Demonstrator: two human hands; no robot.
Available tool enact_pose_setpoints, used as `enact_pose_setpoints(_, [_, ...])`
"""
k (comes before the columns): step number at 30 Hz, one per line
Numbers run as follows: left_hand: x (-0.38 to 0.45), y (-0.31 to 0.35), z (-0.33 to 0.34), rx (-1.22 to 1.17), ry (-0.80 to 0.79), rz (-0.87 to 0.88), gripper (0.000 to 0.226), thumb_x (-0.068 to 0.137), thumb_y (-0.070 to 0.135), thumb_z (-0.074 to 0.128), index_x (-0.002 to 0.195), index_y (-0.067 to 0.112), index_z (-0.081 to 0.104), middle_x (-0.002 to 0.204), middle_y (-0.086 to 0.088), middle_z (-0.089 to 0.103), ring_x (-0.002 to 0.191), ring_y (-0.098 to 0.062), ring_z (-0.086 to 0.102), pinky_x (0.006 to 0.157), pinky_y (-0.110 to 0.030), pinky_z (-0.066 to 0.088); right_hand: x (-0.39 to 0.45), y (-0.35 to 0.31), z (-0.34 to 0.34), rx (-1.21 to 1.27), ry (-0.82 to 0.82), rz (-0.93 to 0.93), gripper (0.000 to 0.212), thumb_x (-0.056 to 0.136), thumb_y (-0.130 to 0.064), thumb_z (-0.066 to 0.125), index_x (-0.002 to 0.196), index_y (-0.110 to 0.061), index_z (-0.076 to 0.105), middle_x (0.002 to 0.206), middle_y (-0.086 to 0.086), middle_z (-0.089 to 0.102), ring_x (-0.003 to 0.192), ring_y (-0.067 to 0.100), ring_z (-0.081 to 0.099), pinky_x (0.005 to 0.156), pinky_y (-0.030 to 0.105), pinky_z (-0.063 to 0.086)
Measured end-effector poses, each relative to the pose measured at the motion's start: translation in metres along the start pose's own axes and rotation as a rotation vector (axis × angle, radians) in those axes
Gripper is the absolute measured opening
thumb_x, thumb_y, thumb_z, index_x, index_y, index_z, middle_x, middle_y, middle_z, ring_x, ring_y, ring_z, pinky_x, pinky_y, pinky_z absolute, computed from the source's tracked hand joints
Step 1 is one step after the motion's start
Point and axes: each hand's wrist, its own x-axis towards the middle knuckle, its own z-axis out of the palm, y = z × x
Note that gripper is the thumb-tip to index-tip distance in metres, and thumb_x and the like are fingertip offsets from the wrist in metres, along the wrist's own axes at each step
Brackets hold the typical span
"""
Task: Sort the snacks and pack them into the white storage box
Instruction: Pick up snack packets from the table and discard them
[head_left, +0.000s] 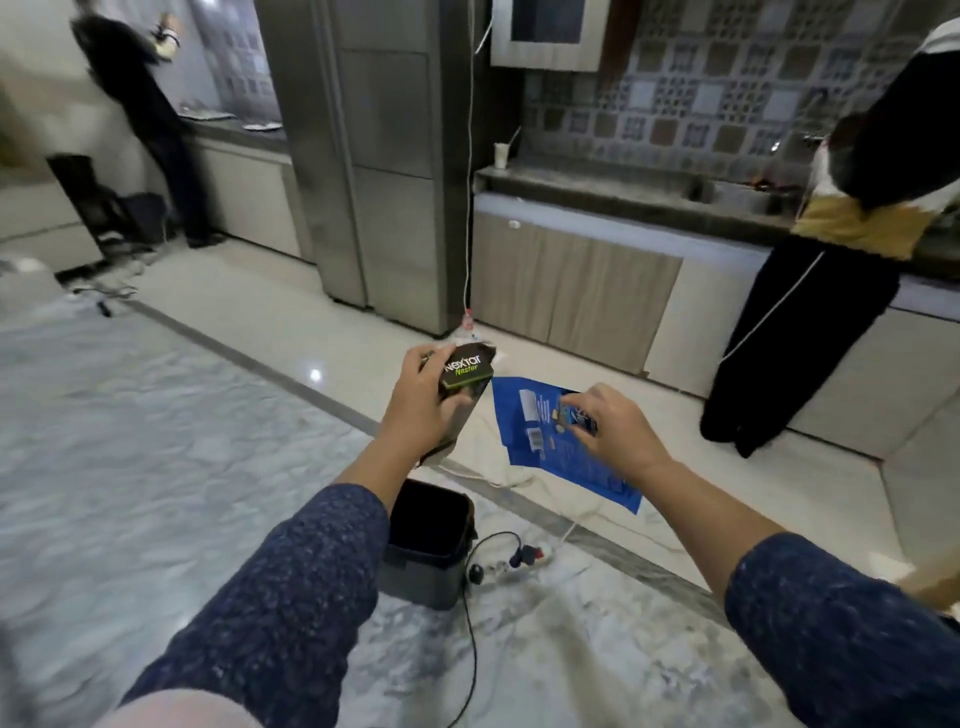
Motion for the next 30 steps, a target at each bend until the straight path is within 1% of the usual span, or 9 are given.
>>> enact_pose_setpoints(6, [0.056,-0.095,-0.023,-0.006,-0.041,-0.119,0.072,0.082,0.016,0.071,0.144,0.017,0.035,0.139,-0.004,0.034,0.125,-0.017,0.041,0.101,-0.014,0.024,0.103,-0.040,0.081,0.079,-0.130,0.009,0.034,0.086,-0.007,0.060,0.120,-0.011,0.063,0.098,0.011,0.057,0.095,0.028,0.057,0.076,0.020,0.032])
enact_pose_setpoints(11, [0.074,-0.165,-0.016,-0.022,-0.073,-0.258,0.073,0.082,0.017,0.071,0.145,0.014,0.034,0.141,-0.004,0.034,0.128,-0.017,0.040,0.105,-0.017,0.026,0.157,-0.059,0.151,0.130,-0.269,0.014,0.038,0.088,-0.007,0.058,0.127,-0.011,0.058,0.109,0.013,0.056,0.104,0.027,0.054,0.081,0.019,0.031])
enact_pose_setpoints(16, [0.090,-0.236,0.027,-0.046,-0.085,-0.390,0.071,0.080,0.011,0.072,0.142,0.013,0.037,0.134,-0.007,0.038,0.122,-0.018,0.043,0.090,-0.001,0.020,0.197,-0.052,0.237,0.140,-0.419,0.042,0.042,0.089,-0.003,0.054,0.131,-0.010,0.054,0.116,0.017,0.055,0.110,0.030,0.053,0.088,0.024,0.036])
enact_pose_setpoints(18, [0.096,-0.266,0.053,-0.058,-0.096,-0.443,0.071,0.081,0.010,0.072,0.142,0.013,0.036,0.135,-0.007,0.037,0.122,-0.017,0.043,0.089,0.000,0.018,0.209,-0.040,0.280,0.124,-0.478,0.034,0.043,0.090,-0.003,0.053,0.132,-0.010,0.054,0.119,0.018,0.054,0.111,0.031,0.052,0.091,0.030,0.039])
enact_pose_setpoints(22, [0.100,-0.326,0.116,-0.044,-0.120,-0.514,0.072,0.080,0.006,0.072,0.142,0.010,0.037,0.134,-0.010,0.038,0.121,-0.019,0.044,0.087,0.004,0.018,0.217,-0.010,0.363,0.072,-0.574,-0.002,0.034,0.088,0.000,0.049,0.119,-0.004,0.062,0.111,0.021,0.056,0.104,0.035,0.054,0.080,0.034,0.040])
enact_pose_setpoints(24, [0.098,-0.354,0.148,-0.021,-0.147,-0.519,0.076,0.077,0.009,0.075,0.142,0.010,0.036,0.134,-0.012,0.038,0.123,-0.022,0.044,0.090,0.000,0.023,0.214,0.008,0.402,0.077,-0.621,0.003,0.034,0.088,0.000,0.050,0.119,-0.004,0.061,0.110,0.021,0.054,0.101,0.035,0.054,0.076,0.034,0.038])
enact_pose_setpoints(26, [0.095,-0.377,0.176,0.005,-0.214,-0.544,0.082,0.077,0.019,0.077,0.145,0.014,0.031,0.142,-0.009,0.032,0.131,-0.022,0.037,0.101,-0.014,0.030,0.210,0.027,0.436,0.115,-0.699,0.004,0.045,0.087,-0.004,0.053,0.132,-0.012,0.054,0.116,0.020,0.049,0.103,0.033,0.054,0.073,0.026,0.035])
enact_pose_setpoints(28, [0.091,-0.392,0.195,0.051,-0.297,-0.558,0.084,0.080,0.030,0.073,0.148,0.018,0.024,0.152,-0.005,0.020,0.140,-0.020,0.024,0.111,-0.029,0.029,0.207,0.040,0.454,0.119,-0.816,0.004,0.061,0.087,-0.016,0.058,0.144,-0.024,0.037,0.132,0.015,0.039,0.115,0.031,0.049,0.084,0.024,0.039])
enact_pose_setpoints(30, [0.088,-0.398,0.204,0.114,-0.378,-0.576,0.081,0.087,0.037,0.064,0.150,0.018,0.016,0.157,-0.002,0.012,0.145,-0.019,0.016,0.115,-0.035,0.027,0.209,0.046,0.457,0.063,-0.926,0.011,0.072,0.088,-0.032,0.060,0.149,-0.026,0.021,0.148,0.010,0.027,0.131,0.029,0.037,0.102,0.032,0.037])
